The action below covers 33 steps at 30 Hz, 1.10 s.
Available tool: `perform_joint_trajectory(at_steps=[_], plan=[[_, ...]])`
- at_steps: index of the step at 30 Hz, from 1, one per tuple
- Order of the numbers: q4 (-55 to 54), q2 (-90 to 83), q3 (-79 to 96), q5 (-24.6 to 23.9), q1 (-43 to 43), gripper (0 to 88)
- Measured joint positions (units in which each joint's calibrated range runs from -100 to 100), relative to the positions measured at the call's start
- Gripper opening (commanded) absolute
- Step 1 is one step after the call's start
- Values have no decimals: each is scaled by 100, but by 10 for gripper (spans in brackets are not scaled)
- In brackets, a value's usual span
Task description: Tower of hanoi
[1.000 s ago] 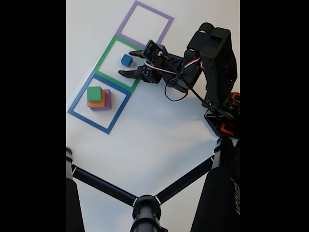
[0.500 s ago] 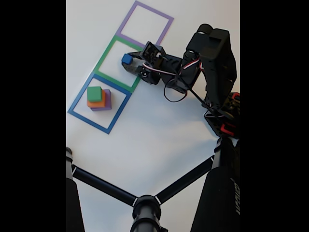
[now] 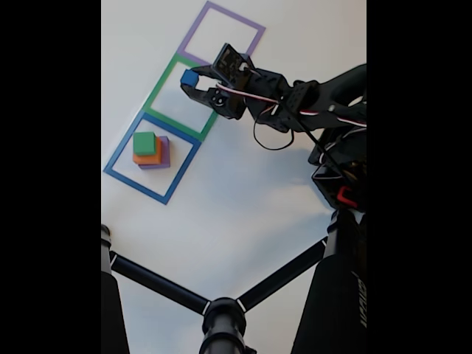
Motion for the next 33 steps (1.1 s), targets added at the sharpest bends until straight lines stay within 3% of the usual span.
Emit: perform_joint_trajectory(at_steps=[5, 9, 14, 22, 33], plan=[[3757, -2364, -1319, 18, 0, 7], [6796, -2938, -3267, 54, -351, 6], [9327, -3157, -5613, -306, -936, 6], [10891, -3419, -7384, -396, -1580, 4], [11004, -3664, -7313, -306, -2142, 4]])
